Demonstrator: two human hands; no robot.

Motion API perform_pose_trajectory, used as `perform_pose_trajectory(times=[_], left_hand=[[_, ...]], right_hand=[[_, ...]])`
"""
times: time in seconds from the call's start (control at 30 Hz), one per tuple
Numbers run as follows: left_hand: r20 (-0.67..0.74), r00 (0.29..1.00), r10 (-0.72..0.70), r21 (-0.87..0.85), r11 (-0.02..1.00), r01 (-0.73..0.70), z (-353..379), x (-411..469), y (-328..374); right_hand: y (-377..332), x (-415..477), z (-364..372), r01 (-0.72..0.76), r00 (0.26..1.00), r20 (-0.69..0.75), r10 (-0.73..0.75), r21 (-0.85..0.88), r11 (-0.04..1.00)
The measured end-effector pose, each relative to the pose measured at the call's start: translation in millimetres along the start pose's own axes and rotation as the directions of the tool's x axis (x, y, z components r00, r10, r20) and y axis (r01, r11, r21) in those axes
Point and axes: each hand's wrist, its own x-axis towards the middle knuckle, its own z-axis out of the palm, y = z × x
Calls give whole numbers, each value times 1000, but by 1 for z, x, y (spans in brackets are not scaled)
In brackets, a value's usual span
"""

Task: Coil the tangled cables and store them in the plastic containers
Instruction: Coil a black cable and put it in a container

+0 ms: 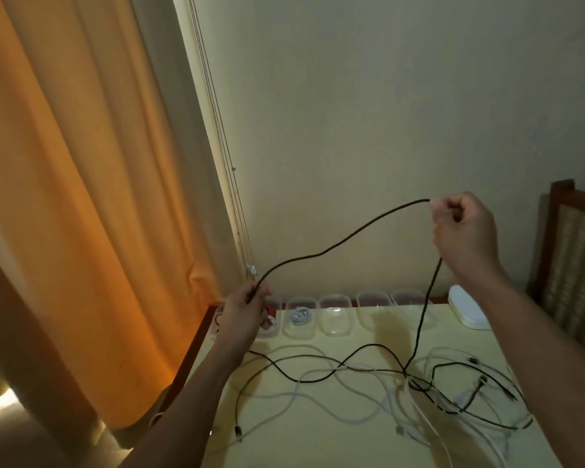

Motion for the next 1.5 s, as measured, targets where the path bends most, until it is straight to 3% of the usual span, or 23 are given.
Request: perform_pose_trajectory(times=[0.07, 0.17, 0.23, 0.33, 0.47, 0.53, 0.63, 0.77, 0.8, 0.87, 0.97, 1.1, 1.2, 1.27, 1.3, 1.33, 1.4, 1.5], left_hand=[[24, 998, -55, -122, 991, 57, -5, -3, 10], [97, 989, -107, -108, 987, 118, -10, -8, 20], [159, 976, -149, -153, 973, 174, -9, -12, 30], [285, 942, -178, -306, 914, 266, -3, -17, 44], [444, 881, -162, -419, 832, 364, 10, -22, 60], [491, 862, -131, -441, 815, 375, 15, -27, 67], [520, 850, -85, -501, 776, 384, 12, -36, 73], [591, 802, -85, -521, 719, 460, -5, -47, 62], [636, 767, -82, -509, 703, 497, -8, -52, 58], [700, 712, -52, -500, 675, 542, -11, -60, 53], [636, 771, 24, -588, 663, 464, -4, -66, 53], [351, 933, 82, -776, 582, 241, 7, -60, 57], [152, 983, 101, -814, 577, 67, 0, -47, 63], [-11, 993, 120, -609, 787, -101, -10, -38, 63], [-83, 980, 183, -386, 901, -201, -16, -33, 60], [-100, 957, 271, -159, 946, -284, -23, -29, 57], [43, 916, 398, 156, 903, -400, -31, -22, 50], [379, 860, 342, 446, 747, -493, -36, -19, 41]], right_hand=[[7, 0, -9, -32, 992, 116, 48, -139, 990], [18, -13, -14, -58, 909, 352, 224, -426, 903], [22, -26, -11, -22, 874, 407, 265, -512, 858], [12, -51, 4, 103, 855, 511, 88, -335, 937], [-15, -91, 31, 223, 708, 697, -114, -67, 972], [-25, -106, 46, 247, 679, 710, -186, 18, 969], [-27, -121, 59, 37, 708, 690, -150, 175, 984], [-13, -147, 63, -305, 693, 721, -18, 315, 899], [-10, -151, 64, -302, 706, 708, 9, 289, 908], [-1, -154, 66, -153, 763, 647, 3, 175, 973], [3, -161, 66, -29, 764, 644, -33, 87, 996], [-10, -183, 58, 80, 675, 728, -119, 89, 993], [-15, -193, 46, 236, 595, 783, -181, 45, 971], [-15, -187, 34, 330, 581, 794, -179, -30, 943], [-16, -181, 27, 385, 587, 785, -199, -55, 921], [-19, -174, 20, 443, 597, 766, -239, -66, 894], [-28, -153, 8, 553, 615, 701, -361, -57, 832], [-45, -110, -6, 694, 594, 595, -542, -37, 719]])
